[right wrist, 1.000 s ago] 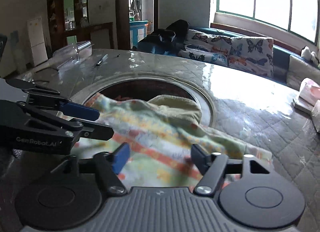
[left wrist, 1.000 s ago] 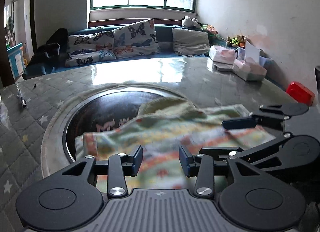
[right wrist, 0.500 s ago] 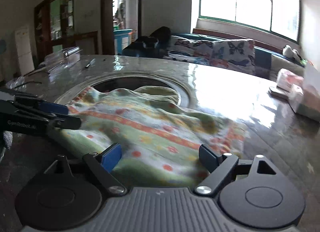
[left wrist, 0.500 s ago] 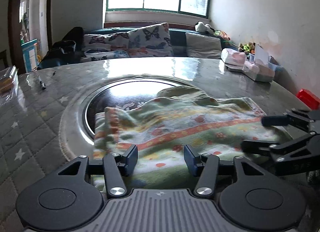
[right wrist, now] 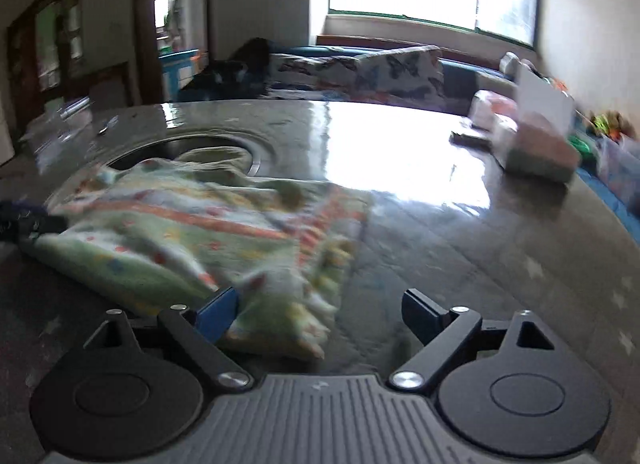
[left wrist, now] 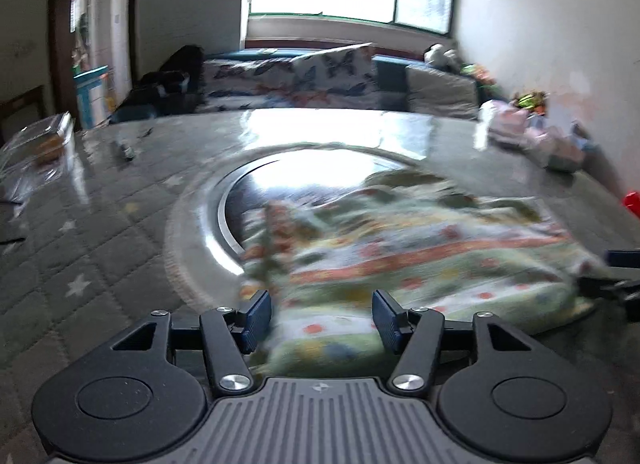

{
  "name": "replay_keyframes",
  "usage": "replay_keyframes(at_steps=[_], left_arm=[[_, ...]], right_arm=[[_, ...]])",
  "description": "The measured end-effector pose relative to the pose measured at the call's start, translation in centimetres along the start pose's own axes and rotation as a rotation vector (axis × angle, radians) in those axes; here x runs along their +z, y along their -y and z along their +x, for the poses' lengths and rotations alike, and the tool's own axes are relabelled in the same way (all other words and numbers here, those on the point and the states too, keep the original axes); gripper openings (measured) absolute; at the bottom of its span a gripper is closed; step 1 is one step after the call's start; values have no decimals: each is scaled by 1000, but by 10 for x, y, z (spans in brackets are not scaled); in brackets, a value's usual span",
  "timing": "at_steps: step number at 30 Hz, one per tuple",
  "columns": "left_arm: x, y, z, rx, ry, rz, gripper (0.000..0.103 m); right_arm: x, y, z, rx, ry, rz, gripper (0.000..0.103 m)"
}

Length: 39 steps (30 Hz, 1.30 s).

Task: Fold clothes
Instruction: 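Smooth the folded shirt with the left gripper while the right gripper withdraws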

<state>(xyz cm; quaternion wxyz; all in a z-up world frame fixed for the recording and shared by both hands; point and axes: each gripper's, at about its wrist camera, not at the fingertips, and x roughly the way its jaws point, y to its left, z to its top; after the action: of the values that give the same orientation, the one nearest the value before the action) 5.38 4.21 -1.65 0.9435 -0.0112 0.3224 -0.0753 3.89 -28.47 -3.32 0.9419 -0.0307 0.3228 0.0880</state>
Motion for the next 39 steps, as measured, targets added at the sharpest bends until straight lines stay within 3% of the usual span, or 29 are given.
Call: replay_keyframes(at_steps=[7, 13, 20, 26, 30, 35, 39], left_arm=[[8, -6, -5, 16, -2, -20, 60], [23, -2, -9, 6, 34, -29, 60], [42, 7, 11, -44, 24, -34, 58], [59, 19, 36, -92, 1, -38, 39], [65, 23, 55, -103, -23, -46, 31], [65, 23, 73, -100, -56, -50, 28], [66, 19, 82, -90, -63, -68, 28]], right_arm=[[14, 7, -11, -40, 62, 16, 90], [14, 7, 15, -40, -9, 6, 94], [33, 8, 13, -31, 34, 1, 96], [63, -15, 35, 10, 59, -75, 98], [72, -21, 54, -43, 67, -111, 102], [73, -13, 82, -170, 12, -136, 103], [71, 3, 84, -170, -2, -79, 103]])
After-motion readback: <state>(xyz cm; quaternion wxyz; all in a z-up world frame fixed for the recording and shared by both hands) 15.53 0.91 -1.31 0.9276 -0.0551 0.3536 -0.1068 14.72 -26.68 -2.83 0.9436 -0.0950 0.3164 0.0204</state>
